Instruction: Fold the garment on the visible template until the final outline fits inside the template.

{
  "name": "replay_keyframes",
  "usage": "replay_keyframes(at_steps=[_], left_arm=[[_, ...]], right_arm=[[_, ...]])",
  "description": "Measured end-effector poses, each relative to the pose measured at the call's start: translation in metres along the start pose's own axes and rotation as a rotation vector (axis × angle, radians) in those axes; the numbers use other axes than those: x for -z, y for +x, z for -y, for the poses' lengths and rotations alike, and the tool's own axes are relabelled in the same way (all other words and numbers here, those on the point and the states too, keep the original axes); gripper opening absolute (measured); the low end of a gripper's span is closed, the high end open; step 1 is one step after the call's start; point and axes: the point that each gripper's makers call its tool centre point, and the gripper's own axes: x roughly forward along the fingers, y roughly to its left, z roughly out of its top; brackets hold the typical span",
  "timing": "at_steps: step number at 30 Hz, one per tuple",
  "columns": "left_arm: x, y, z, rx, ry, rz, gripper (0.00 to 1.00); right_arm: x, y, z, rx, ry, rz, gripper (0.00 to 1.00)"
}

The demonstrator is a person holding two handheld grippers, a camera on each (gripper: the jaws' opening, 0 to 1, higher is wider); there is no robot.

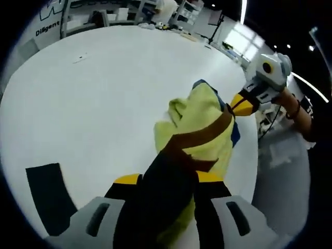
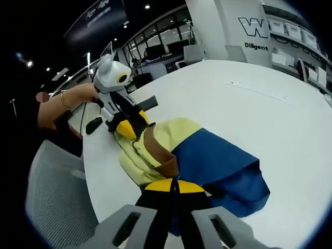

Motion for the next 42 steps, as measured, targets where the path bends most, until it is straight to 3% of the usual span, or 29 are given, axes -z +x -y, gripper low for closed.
replay_keyframes(at_steps=[2, 5, 8, 10, 20, 28, 34, 42], left_arm=[[-0.002, -0.004, 0.001, 0.002, 0.003, 0.006, 0.27], [-0.001, -0.01, -0.008, -0.032, 0.023, -0.003, 0.09], [-0.001, -0.012, -0.008, -0.007, -0.024, 0.008, 0.03], [0.0, -0.012, -0.008, -0.012, -0.011, 0.0, 0.01], [-0.006, -0.021, -0.005, -0.036, 0.021, 0.03, 0.0], [-0.022, -0.047, -0.011, -0.103, 0.03, 0.106, 0.0], [-0.034, -0.058, -0.013, -0.128, 0.042, 0.165, 0.0], [-0.046, -0.069, -0.03, -0.218, 0.03, 0.207, 0.0]], right_arm=[[0.0, 0.0, 0.0, 0.0, 0.001, -0.001, 0.0], [0.002, 0.0, 0.0, 0.001, 0.001, -0.008, 0.0], [0.001, -0.001, 0.0, 0.001, -0.006, -0.007, 0.0], [0.001, -0.001, 0.0, 0.001, -0.005, -0.007, 0.0], [-0.006, -0.006, -0.001, 0.005, -0.011, 0.023, 0.0], [-0.037, -0.014, 0.003, 0.035, -0.048, 0.129, 0.0], [-0.059, -0.016, 0.008, 0.063, -0.068, 0.171, 0.0], [-0.082, -0.01, 0.015, 0.095, -0.105, 0.159, 0.0]])
